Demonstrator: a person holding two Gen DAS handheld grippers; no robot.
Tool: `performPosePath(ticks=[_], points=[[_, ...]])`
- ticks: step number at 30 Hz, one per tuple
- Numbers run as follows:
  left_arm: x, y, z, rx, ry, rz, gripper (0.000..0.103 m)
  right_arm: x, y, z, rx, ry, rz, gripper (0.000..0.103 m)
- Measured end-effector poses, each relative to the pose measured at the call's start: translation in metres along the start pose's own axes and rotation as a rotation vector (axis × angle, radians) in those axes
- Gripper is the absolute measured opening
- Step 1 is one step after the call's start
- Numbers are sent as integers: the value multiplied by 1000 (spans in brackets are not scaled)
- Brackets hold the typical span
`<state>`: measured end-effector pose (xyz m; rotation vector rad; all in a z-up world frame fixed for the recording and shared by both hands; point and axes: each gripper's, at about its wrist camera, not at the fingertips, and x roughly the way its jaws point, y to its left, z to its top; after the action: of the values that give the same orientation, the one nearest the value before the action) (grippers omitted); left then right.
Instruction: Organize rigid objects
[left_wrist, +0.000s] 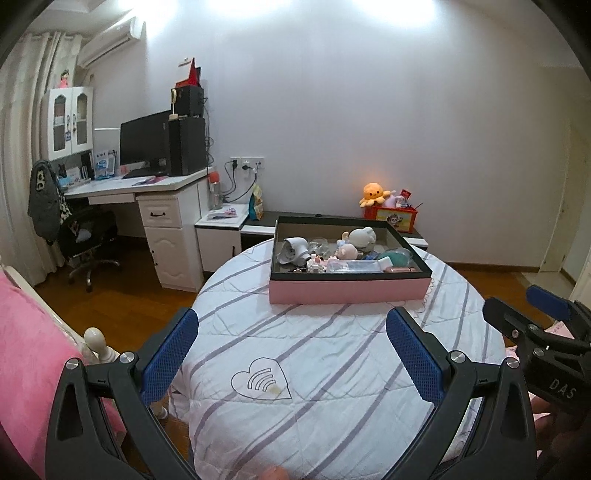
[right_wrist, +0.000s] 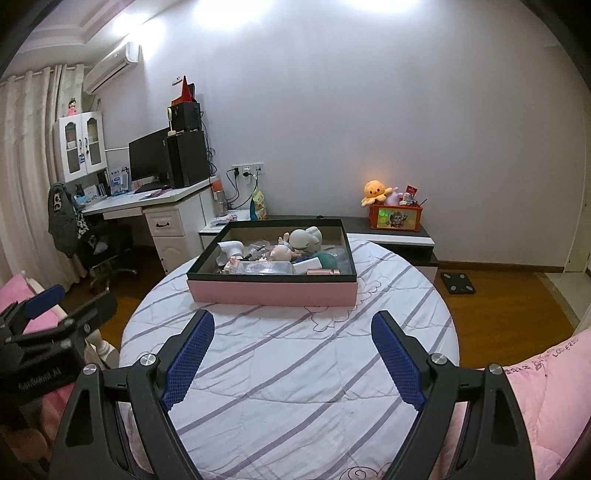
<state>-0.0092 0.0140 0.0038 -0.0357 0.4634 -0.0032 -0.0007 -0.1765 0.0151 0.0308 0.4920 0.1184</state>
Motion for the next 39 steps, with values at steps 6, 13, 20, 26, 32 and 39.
performPosePath(ticks=[6, 13, 20, 26, 32, 39], points=[[-13, -2, 1, 1, -21, -6, 103, -3, 5, -2, -10, 0, 2, 89], [-17, -5, 2, 4, -28, -6, 103, -9, 5, -2, 1, -15, -9, 89], [-21, -7, 4, -3, -34, 4, 103, -9, 1, -1, 10, -19, -12, 89], [-20, -4, 6, -23, -27, 0, 103, -10, 0, 0, 8, -19, -11, 89], [-17, -2, 5, -27, -14, -7, 103, -9, 1, 0, 7, -16, -11, 89], [-14, -3, 1, -15, 1, -13, 103, -9, 1, 0, 9, -15, -12, 89]])
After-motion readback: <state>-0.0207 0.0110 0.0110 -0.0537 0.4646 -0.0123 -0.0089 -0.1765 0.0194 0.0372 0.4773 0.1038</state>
